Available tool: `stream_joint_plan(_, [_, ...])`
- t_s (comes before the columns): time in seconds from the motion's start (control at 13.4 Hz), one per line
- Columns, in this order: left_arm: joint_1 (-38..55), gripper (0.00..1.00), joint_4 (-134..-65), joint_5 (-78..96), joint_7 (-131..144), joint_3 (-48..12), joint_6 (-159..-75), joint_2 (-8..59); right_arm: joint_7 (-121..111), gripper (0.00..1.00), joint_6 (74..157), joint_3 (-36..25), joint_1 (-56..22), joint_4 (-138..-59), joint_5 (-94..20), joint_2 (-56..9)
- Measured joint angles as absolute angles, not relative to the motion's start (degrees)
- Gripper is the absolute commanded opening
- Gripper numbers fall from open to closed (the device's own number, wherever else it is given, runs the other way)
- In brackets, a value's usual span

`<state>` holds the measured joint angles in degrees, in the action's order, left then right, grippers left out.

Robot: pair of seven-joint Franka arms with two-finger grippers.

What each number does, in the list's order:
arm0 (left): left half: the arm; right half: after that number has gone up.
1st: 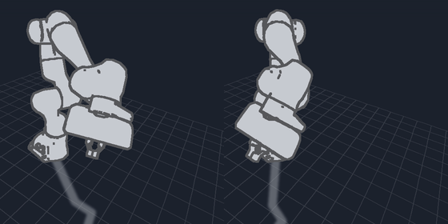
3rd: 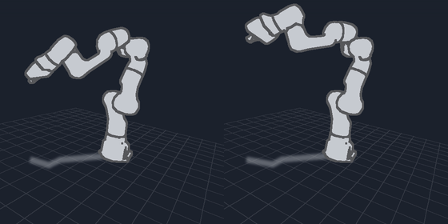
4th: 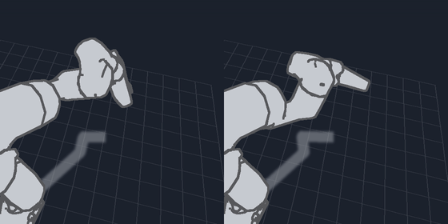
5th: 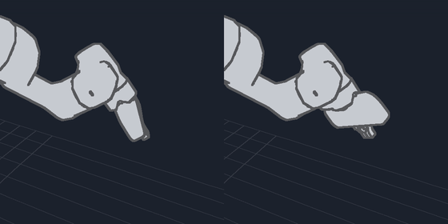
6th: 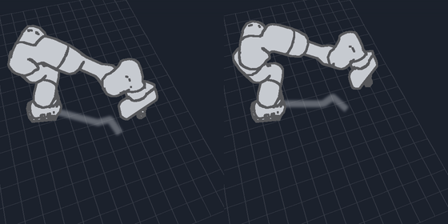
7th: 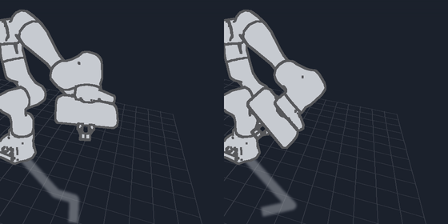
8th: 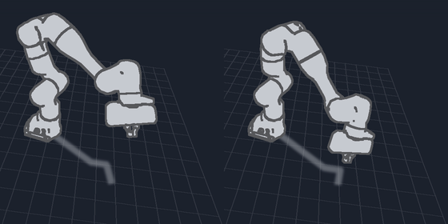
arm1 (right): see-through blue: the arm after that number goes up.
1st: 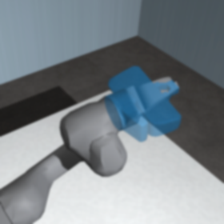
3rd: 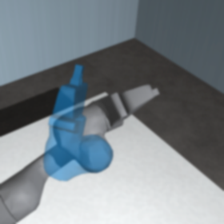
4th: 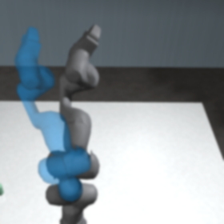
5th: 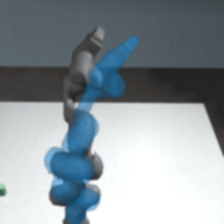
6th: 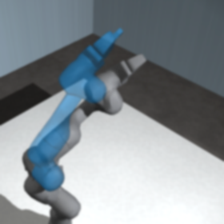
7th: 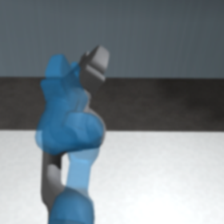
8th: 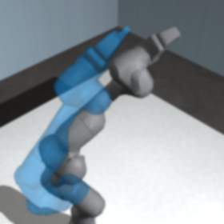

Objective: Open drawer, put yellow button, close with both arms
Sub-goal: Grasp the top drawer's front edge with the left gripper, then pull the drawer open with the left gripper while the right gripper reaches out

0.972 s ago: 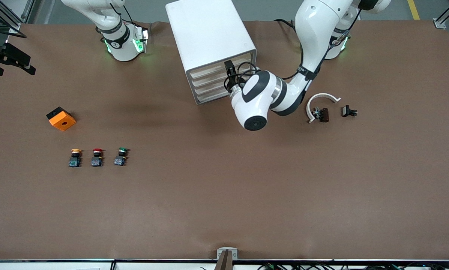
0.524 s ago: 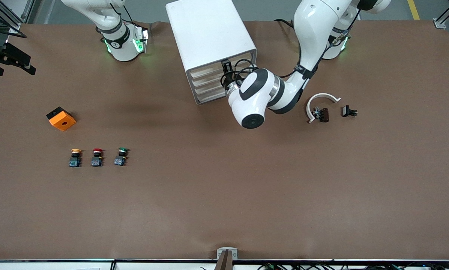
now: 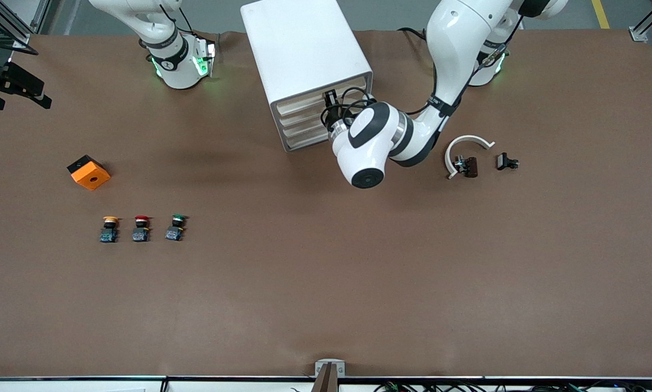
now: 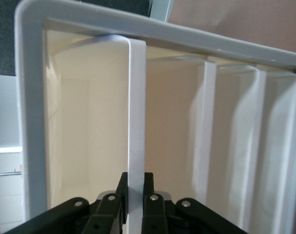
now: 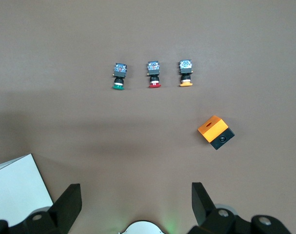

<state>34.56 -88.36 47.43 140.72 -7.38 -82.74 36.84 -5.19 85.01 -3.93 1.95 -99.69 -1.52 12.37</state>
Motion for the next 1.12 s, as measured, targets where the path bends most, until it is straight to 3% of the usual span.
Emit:
stream_joint_plan(0.45, [27.2, 0.00, -86.6, 47.4, 140.0, -7.2, -83.2, 37.3, -5.2, 1.00, 84.1, -4.3, 2.6, -98.0, -1.2, 2.4])
stream_joint_plan(0.6, [26.3, 0.14, -85.8, 47.4, 140.0, -7.2, -83.3, 37.5, -5.8, 1.00, 85.5, -4.5, 5.0, -96.1, -0.4, -2.4])
stream_joint_plan(0.75, [25.4, 0.37, -85.0, 47.4, 140.0, -7.2, -83.4, 38.0, -7.6, 1.00, 88.6, -4.7, 7.1, -95.6, 0.0, -6.4])
stream_joint_plan(0.9, [24.1, 1.00, -83.9, 47.4, 140.3, -7.1, -83.6, 38.3, -7.8, 1.00, 94.1, -4.8, 7.9, -97.1, 0.1, -8.9])
stream_joint_plan(1.12, [22.0, 1.00, -81.6, 47.4, 140.5, -7.1, -83.5, 38.4, -7.8, 1.00, 103.6, -4.8, 8.4, -100.8, 0.2, -10.5])
